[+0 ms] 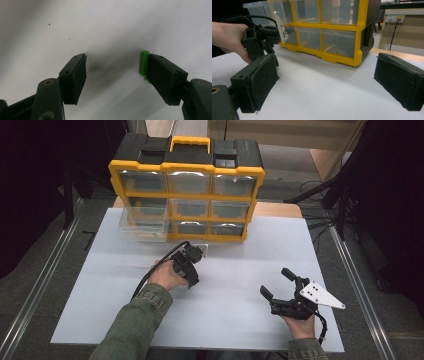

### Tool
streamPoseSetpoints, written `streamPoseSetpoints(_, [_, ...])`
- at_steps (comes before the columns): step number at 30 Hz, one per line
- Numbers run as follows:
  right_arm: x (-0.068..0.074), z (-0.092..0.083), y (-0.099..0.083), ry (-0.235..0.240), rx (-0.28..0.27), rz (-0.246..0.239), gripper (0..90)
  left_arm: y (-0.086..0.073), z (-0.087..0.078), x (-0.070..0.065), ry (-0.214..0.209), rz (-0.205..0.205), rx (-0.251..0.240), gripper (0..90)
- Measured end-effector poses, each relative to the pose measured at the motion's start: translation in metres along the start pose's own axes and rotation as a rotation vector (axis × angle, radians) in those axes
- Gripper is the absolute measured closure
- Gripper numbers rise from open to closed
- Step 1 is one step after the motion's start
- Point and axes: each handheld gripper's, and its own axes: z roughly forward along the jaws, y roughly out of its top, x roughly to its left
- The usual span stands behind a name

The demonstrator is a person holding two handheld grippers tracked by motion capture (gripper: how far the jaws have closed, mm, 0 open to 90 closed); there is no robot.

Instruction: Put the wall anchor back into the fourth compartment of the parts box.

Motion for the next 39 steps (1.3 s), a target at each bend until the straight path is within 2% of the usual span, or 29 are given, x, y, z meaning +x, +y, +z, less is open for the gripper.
streamPoseSetpoints(2, [-0.0001, 0.0001, 0.0000, 0.000, -0.002, -0.004, 5.5, -0.0010, 0.0001, 0.0006, -0.015, -0.005, -0.008, 32.1])
streamPoseSetpoints(3, [0.0000, 0.0000, 0.0000, 0.000, -0.002, -0.003, 5.5, -0.0014, -0.0001, -0.0003, -0.018, -0.005, -0.013, 35.3])
streamPoseSetpoints(5, [0.0000, -0.0001, 0.0000, 0.000, 0.000, 0.000, 5.5, -0.0016, -0.0004, -0.0021, -0.017, -0.011, -0.014, 36.2])
streamPoseSetpoints(7, [-0.0001, 0.0000, -0.0001, 0.000, 0.001, 0.000, 5.5, -0.0010, -0.0013, -0.0027, -0.027, 0.008, -0.015, 41.5])
streamPoseSetpoints(9, [0.0001, 0.0001, 0.0000, 0.000, 0.000, -0.003, 5.5, -0.0013, -0.0010, -0.0043, -0.043, 0.007, -0.020, 50.0])
streamPoseSetpoints(10, [0.0001, 0.0002, 0.0000, 0.000, -0.003, -0.004, 5.5, -0.0014, 0.0005, -0.0052, -0.043, 0.014, -0.005, 54.6])
streamPoseSetpoints(16, [-0.0001, 0.0001, 0.0000, 0.000, 0.000, -0.001, 5.5, -0.0018, 0.0006, -0.0061, -0.040, 0.031, 0.006, 57.8])
streamPoseSetpoints(24, [-0.0004, 0.0000, 0.0000, -0.001, 0.001, 0.000, 5.5, -0.0013, 0.0002, -0.0074, -0.044, 0.057, 0.027, 83.0])
streamPoseSetpoints(30, [-0.0007, 0.0000, 0.0000, -0.001, 0.001, 0.002, 5.6, -0.0017, -0.0012, -0.0059, -0.039, 0.067, 0.055, 84.1])
streamPoseSetpoints(32, [-0.0006, 0.0002, 0.0000, -0.001, 0.002, 0.001, 5.6, -0.0025, -0.0007, -0.0061, -0.033, 0.062, 0.046, 84.1])
streamPoseSetpoints(34, [-0.0005, 0.0002, -0.0001, -0.002, 0.002, 0.002, 5.6, -0.0032, -0.0018, -0.0045, -0.030, 0.076, 0.054, 84.2])
streamPoseSetpoints(36, [-0.0004, 0.0002, -0.0001, -0.002, 0.002, 0.003, 5.5, -0.0050, -0.0032, -0.0042, -0.029, 0.060, 0.037, 84.2])
streamPoseSetpoints(37, [-0.0004, 0.0002, -0.0001, -0.002, 0.003, 0.001, 5.5, -0.0051, -0.0049, -0.0034, -0.030, 0.071, 0.051, 84.2])
streamPoseSetpoints(39, [-0.0004, 0.0005, -0.0002, -0.002, 0.004, -0.001, 5.5, -0.0070, -0.0078, -0.0030, -0.036, 0.074, 0.044, 84.2])
